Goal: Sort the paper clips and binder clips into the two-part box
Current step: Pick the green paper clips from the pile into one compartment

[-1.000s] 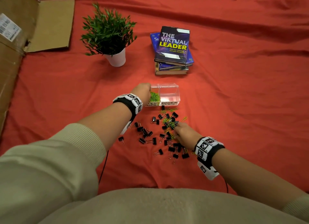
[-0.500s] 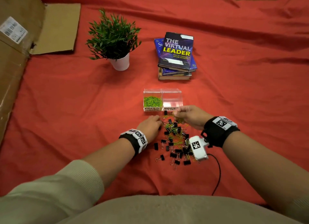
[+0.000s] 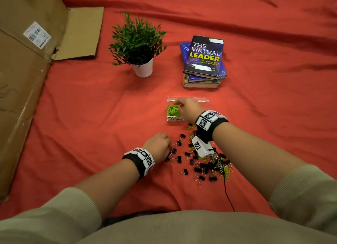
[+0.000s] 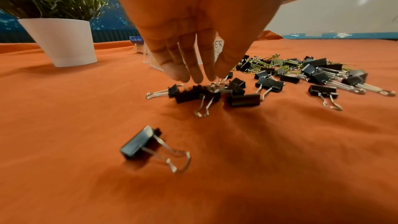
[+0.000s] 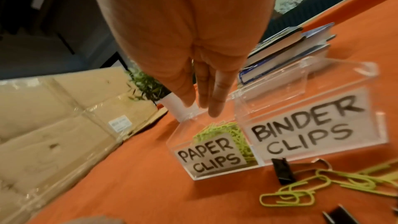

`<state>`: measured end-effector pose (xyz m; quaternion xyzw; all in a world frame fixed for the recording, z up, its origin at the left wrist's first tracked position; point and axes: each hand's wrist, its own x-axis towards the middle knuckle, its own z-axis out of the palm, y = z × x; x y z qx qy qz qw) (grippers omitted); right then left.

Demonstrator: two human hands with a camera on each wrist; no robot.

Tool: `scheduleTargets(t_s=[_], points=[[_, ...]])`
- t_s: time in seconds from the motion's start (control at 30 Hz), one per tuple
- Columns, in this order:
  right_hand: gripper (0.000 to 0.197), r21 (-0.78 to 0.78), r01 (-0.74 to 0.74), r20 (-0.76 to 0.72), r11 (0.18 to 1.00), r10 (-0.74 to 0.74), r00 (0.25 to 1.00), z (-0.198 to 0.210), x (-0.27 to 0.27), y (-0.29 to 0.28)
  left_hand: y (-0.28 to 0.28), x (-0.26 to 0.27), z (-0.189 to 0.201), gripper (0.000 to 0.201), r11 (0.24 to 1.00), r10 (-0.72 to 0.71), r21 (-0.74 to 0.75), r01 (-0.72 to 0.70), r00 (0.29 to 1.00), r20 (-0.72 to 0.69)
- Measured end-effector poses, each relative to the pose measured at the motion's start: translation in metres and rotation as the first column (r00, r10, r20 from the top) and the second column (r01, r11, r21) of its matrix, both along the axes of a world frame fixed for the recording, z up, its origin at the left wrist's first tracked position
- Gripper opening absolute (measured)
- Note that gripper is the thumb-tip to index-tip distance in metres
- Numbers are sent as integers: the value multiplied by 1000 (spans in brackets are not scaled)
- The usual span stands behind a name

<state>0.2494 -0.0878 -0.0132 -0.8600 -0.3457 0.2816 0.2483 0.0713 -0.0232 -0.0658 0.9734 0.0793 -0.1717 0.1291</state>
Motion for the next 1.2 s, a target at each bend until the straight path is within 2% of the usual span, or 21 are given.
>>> scheduleTargets(t_s=[0.07, 0.13, 0.2, 0.3, 0.47, 0.57, 0.67, 0.77, 0.87, 0.93, 1.2], points=[[23, 101, 104, -4, 989, -104, 995, 3, 3, -22, -3, 6, 3, 22, 999, 20, -26, -19, 999, 32], [17, 95, 184, 29, 978, -187, 982, 0, 5, -51, -9, 16, 4, 23, 998, 27, -63, -23, 998, 63], [16, -25, 169, 46, 985, -168, 985, -11, -2, -82, -18, 29, 3, 25, 994, 8, -108, 0, 997, 80], [22, -162, 68, 66, 984, -58, 996, -36, -20, -118, -33, 51, 4, 37, 988, -26, -152, 40, 995, 93], [23, -174, -58, 55, 983, 69, 996, -48, -39, -138, -40, 72, -2, 54, 990, -35, -133, 46, 996, 83], [23, -146, 28, 30, 989, -23, 999, -45, -25, -144, -43, 81, -3, 57, 993, -44, -103, 52, 996, 79], [26, -165, 117, 136, 979, -95, 986, -47, -1, -147, -43, 85, -5, 59, 996, -30, -80, 34, 998, 60], [34, -219, 79, 164, 973, -43, 985, -53, 7, -148, -44, 86, -8, 52, 998, -41, -35, 43, 998, 55], [25, -272, 6, 180, 962, 45, 983, -60, 0, -149, -44, 87, -7, 44, 999, -34, 6, 34, 997, 73], [15, -255, 0, 213, 967, 56, 975, -64, -6, -151, -43, 88, -5, 39, 1000, -17, 23, 15, 996, 89], [15, -214, -35, 181, 976, 75, 981, -69, -4, -157, -44, 89, -4, 16, 998, 23, 56, -29, 994, 109]])
